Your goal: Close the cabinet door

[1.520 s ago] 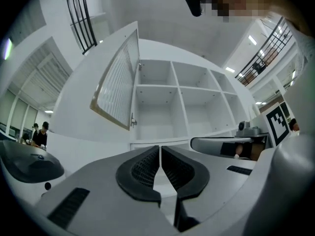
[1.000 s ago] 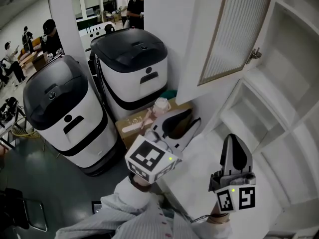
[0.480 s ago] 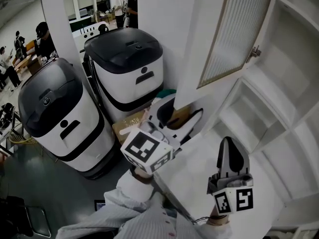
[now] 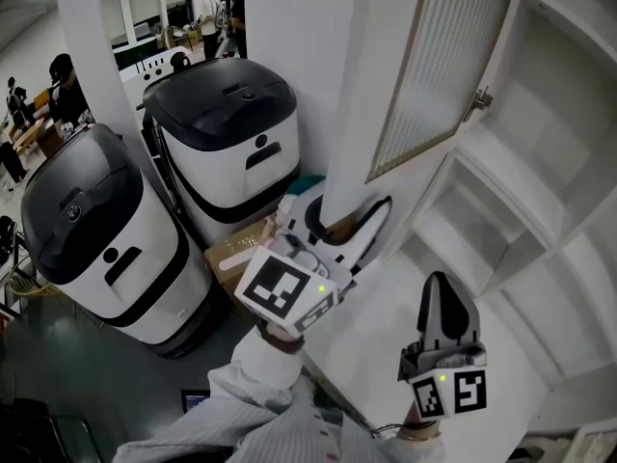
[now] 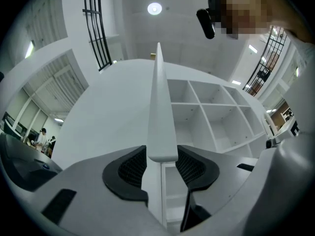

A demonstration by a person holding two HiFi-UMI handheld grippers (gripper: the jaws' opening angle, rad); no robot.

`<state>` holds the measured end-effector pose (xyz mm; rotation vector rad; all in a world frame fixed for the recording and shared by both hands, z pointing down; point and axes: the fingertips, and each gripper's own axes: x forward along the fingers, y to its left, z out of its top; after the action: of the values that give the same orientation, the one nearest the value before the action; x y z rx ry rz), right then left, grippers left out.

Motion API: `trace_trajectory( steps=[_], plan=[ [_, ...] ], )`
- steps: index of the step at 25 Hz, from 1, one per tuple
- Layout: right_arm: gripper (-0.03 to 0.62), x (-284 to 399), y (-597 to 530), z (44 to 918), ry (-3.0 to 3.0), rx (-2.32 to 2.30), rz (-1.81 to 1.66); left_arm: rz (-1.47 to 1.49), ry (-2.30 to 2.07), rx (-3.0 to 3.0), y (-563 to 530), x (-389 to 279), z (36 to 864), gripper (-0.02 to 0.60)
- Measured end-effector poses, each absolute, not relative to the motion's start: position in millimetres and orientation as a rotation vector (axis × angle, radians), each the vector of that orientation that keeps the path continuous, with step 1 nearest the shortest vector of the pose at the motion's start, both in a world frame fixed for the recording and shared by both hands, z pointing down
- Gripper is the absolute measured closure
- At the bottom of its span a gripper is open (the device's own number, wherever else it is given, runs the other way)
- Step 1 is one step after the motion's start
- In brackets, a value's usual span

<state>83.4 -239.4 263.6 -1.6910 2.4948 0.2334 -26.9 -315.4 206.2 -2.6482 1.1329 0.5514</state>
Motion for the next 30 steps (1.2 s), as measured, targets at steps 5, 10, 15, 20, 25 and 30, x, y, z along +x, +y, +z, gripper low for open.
trace_trajectory(
  steps=[5, 10, 15, 20, 25, 30],
  plan=[
    [0.58, 85.4, -243.3, 265.8, 2.487, -1.705, 0.223, 0.574, 1.127, -2.601, -312.4, -28.2, 202.6, 0.495],
    [0.58, 85.0, -244.1, 268.2, 2.484, -1.706, 0.212, 0.571, 1.124, -2.611, -310.6, -27.4, 202.9, 0.501],
    [0.58, 89.4, -240.3, 268.4, 2.477, -1.711, 0.212, 0.565, 1.125, -2.607, -305.9, -21.6, 202.4, 0.503],
    [0.582, 100.7, -230.4, 268.3, 2.459, -1.72, 0.215, 0.527, 1.135, -2.609, -297.7, -11.5, 205.0, 0.503],
    [0.58, 118.3, -218.1, 266.3, 2.453, -1.73, 0.218, 0.501, 1.152, -2.578, -285.8, 4.3, 201.6, 0.502],
    [0.58, 137.7, -203.8, 264.2, 2.477, -1.728, 0.216, 0.479, 1.198, -2.553, -273.4, 22.9, 199.8, 0.497]
  ],
)
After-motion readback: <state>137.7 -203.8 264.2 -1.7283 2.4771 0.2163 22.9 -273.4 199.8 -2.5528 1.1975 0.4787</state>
